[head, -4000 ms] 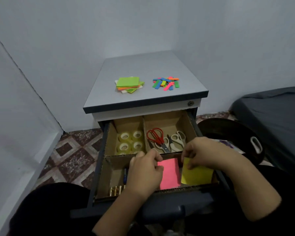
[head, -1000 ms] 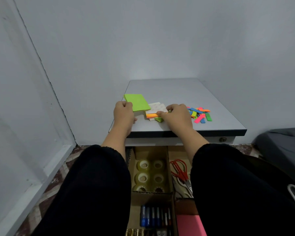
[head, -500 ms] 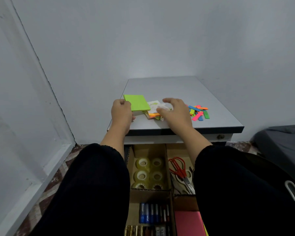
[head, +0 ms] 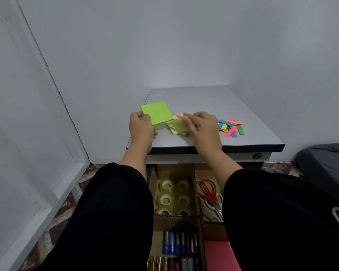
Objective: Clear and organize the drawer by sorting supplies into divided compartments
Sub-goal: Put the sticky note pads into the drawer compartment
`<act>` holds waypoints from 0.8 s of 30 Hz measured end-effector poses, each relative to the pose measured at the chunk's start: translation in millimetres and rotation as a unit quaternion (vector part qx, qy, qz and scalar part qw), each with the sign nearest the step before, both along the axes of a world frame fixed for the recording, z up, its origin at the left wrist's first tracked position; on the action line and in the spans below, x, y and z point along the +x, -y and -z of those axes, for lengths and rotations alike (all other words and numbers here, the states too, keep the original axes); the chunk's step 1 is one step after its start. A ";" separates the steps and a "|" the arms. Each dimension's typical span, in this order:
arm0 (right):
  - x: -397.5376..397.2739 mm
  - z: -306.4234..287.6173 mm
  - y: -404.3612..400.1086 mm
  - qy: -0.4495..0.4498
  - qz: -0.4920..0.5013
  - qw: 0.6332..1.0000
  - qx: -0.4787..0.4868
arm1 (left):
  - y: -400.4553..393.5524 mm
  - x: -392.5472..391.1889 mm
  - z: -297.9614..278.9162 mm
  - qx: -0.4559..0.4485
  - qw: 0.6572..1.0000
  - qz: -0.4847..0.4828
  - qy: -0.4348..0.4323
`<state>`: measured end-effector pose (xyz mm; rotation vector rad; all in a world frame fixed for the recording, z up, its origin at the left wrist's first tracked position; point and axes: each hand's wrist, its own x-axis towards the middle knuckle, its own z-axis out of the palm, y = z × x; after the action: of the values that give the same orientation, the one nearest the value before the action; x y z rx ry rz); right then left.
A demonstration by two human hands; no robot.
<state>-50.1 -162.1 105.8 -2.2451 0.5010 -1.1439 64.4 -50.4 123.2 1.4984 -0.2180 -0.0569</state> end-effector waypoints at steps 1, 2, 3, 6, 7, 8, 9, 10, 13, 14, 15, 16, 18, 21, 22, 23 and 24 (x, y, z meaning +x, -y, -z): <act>-0.6 -1.0 0.7 0.043 -0.008 0.999 0.032 | -0.2 -0.5 -0.2 -0.002 1.000 -0.002 -0.002; -2.2 -3.3 0.4 0.089 -0.014 0.994 0.063 | -0.6 -1.2 -0.6 -0.004 1.000 -0.004 -0.002; -3.4 -5.3 1.6 0.130 -0.016 0.986 0.099 | -0.9 -1.5 -0.8 -0.006 1.000 -0.007 -0.003; -11.2 -16.6 4.4 0.225 -0.014 0.945 0.238 | -1.9 -2.6 -1.5 -0.009 1.000 -0.012 -0.001; -15.4 -22.1 5.4 0.254 -0.019 0.924 0.286 | -2.5 -2.8 -1.3 -0.008 1.000 -0.010 0.003; -22.3 -28.4 5.4 0.278 -0.026 0.901 0.333 | -3.4 -3.1 -1.6 -0.006 1.000 -0.007 0.009; -31.3 -34.6 4.6 0.293 -0.035 0.878 0.376 | -4.2 -3.8 -1.4 -0.005 1.000 0.000 0.017; -43.3 -40.2 3.0 0.298 -0.047 0.857 0.417 | -5.3 -5.0 -1.7 -0.005 1.000 0.011 0.024; -89.0 -43.9 -3.2 0.245 -0.128 0.809 0.519 | -8.0 -10.9 -2.2 -0.003 0.998 0.051 0.042; -104.0 -40.4 -5.5 0.213 -0.155 0.796 0.544 | -9.5 -13.4 -2.8 -0.003 0.997 0.060 0.049; -117.5 -35.8 -7.4 0.182 -0.170 0.786 0.565 | -10.9 -16.3 -3.6 -0.003 0.996 0.070 0.055; -129.2 -30.0 -9.6 0.153 -0.174 0.779 0.583 | -12.8 -19.5 -4.2 -0.006 0.995 0.081 0.058; -149.6 -16.8 -11.9 0.106 -0.160 0.776 0.600 | -18.2 -29.4 -6.1 -0.026 0.992 0.111 0.054; -179.9 -0.7 -14.0 0.027 -0.144 0.793 0.591 | -28.4 -58.1 -4.4 -0.055 0.984 0.161 0.045; -187.6 3.1 -13.7 -0.004 -0.143 0.801 0.582 | -32.7 -70.4 -1.3 -0.059 0.981 0.178 0.044; -196.0 6.7 -13.7 -0.032 -0.138 0.808 0.572 | -36.9 -86.0 4.0 -0.059 0.978 0.195 0.038; -203.1 9.6 -12.6 -0.060 -0.131 0.815 0.562 | -41.3 -102.3 10.9 -0.054 0.976 0.211 0.022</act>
<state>-253.2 -149.5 96.2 -1.2565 0.6555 -0.3413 -37.9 -9.1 112.3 1.3248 -0.5644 -0.3469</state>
